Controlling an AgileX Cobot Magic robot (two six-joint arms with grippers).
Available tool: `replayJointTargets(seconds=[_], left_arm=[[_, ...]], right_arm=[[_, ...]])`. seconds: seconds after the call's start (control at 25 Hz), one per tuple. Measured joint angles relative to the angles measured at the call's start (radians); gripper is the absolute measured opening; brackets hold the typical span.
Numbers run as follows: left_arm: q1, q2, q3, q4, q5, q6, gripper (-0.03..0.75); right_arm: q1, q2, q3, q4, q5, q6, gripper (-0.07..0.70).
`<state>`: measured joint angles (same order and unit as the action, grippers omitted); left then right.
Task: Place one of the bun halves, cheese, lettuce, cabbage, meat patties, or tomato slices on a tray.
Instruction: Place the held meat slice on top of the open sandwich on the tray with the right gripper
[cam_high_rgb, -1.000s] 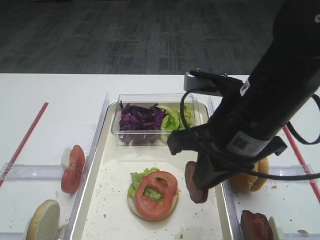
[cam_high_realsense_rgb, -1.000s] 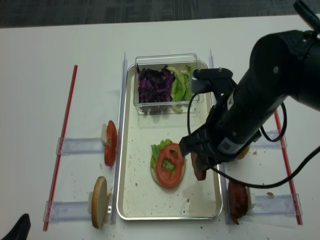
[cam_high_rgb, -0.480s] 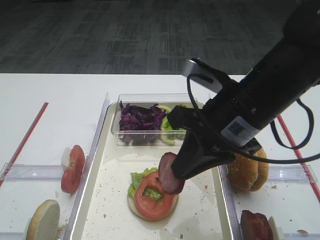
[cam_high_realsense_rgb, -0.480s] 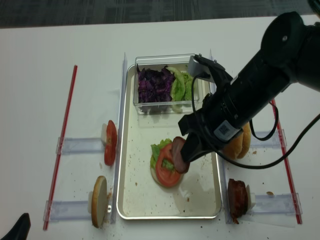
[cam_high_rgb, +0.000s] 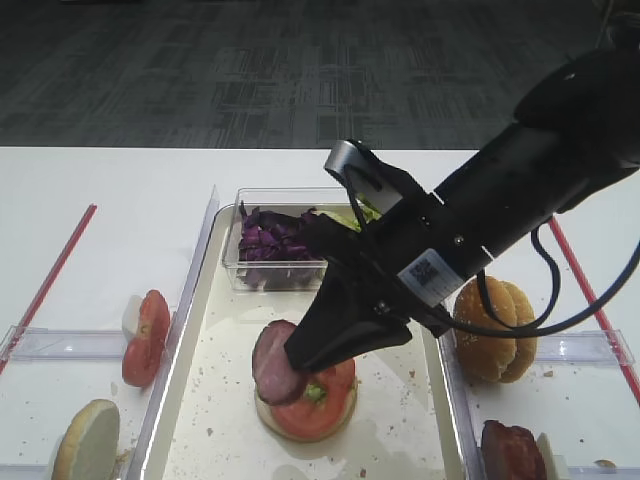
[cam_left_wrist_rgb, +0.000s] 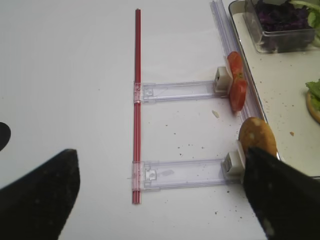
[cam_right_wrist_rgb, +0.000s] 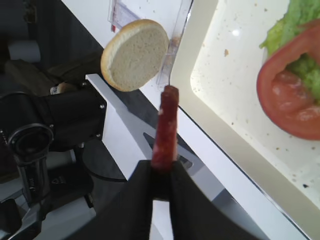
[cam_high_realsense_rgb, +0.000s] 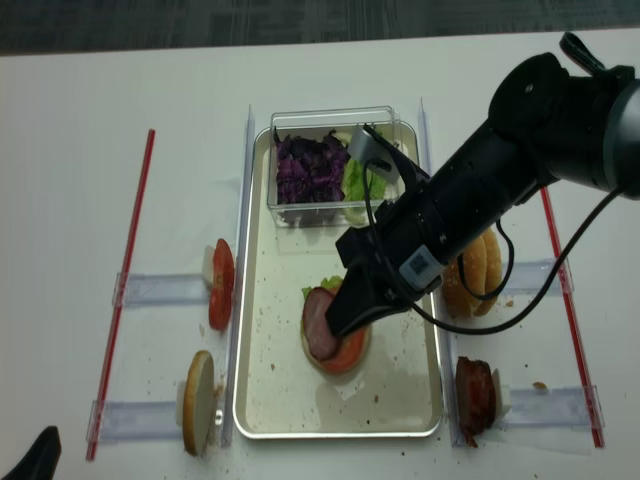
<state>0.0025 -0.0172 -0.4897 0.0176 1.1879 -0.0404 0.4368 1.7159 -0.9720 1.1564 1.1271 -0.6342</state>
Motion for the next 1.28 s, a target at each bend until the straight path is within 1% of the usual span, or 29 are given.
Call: replayJointTargets(seconds=[0.16, 0.28, 0.44, 0.6, 0.76, 1.0, 1.28], left_arm=[[0.000, 0.000, 0.000, 0.000, 0.000, 0.000, 0.612], [0.000, 0.000, 0.000, 0.000, 0.000, 0.000, 0.613], [0.000, 0.000, 0.000, 0.000, 0.000, 0.000, 0.612], [0.000, 0.000, 0.000, 0.000, 0.000, 0.000, 0.612], [0.000, 0.000, 0.000, 0.000, 0.000, 0.000, 0.612], [0.000, 0.000, 0.000, 0.000, 0.000, 0.000, 0.613], [0.000, 0.000, 0.000, 0.000, 0.000, 0.000, 0.613]], right_arm=[[-0.002, 0.046, -0.005, 0.066, 0.026, -0.056, 0.115], [-0.027, 0.070, -0.005, 0.101, 0.042, -0.080, 0.115], [-0.092, 0.075, -0.005, 0.109, 0.042, -0.097, 0.115], [-0.127, 0.077, -0.005, 0.079, 0.042, -0.091, 0.115], [-0.130, 0.077, -0.005, 0.027, 0.044, -0.086, 0.115], [-0.130, 0.077, 0.019, 0.025, 0.043, -0.104, 0.115], [-0.130, 0.110, 0.021, 0.081, 0.043, -0.133, 0.115]])
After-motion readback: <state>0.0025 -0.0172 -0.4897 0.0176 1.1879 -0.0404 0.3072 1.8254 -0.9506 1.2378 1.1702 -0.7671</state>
